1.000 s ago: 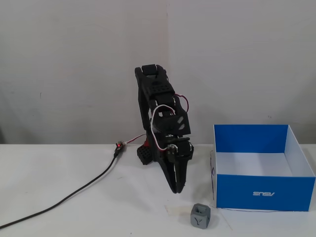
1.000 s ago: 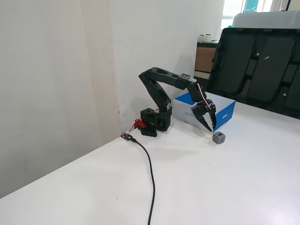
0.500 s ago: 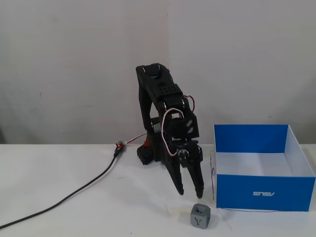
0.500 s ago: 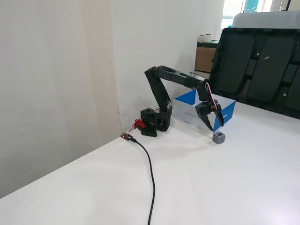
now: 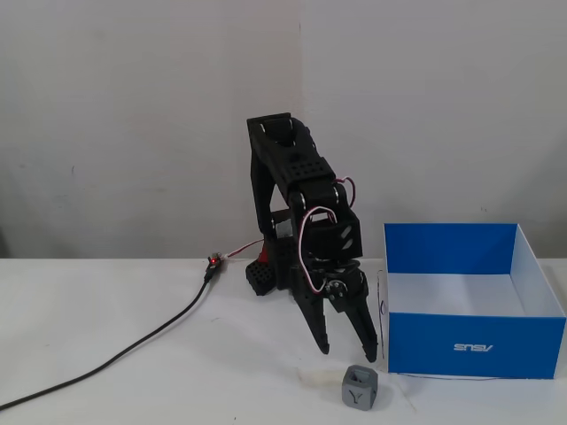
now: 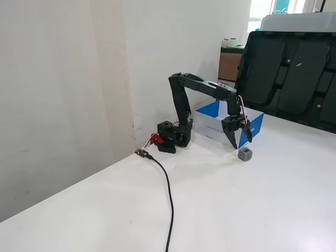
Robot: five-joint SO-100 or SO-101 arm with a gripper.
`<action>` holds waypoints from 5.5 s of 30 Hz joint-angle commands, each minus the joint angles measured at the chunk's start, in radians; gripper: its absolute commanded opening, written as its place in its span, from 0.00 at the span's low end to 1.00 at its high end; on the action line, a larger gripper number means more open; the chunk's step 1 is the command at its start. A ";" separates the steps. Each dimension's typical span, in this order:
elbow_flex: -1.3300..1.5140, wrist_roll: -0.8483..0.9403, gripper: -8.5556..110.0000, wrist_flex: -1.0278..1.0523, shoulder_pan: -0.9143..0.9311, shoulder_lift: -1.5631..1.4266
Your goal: Pick the gray block and keep it in the box.
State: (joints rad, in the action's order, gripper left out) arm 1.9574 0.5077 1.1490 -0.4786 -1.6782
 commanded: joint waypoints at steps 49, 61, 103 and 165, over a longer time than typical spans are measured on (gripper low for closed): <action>-0.281 0.034 0.19 -0.080 -0.051 0.394; -0.334 0.026 0.13 -0.054 -0.041 0.417; -0.839 -0.337 0.12 0.477 -0.307 0.008; -0.497 -0.419 0.11 0.422 -0.112 -0.198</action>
State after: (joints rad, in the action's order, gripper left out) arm 1.4696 0.0736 1.5923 -0.7532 -1.8040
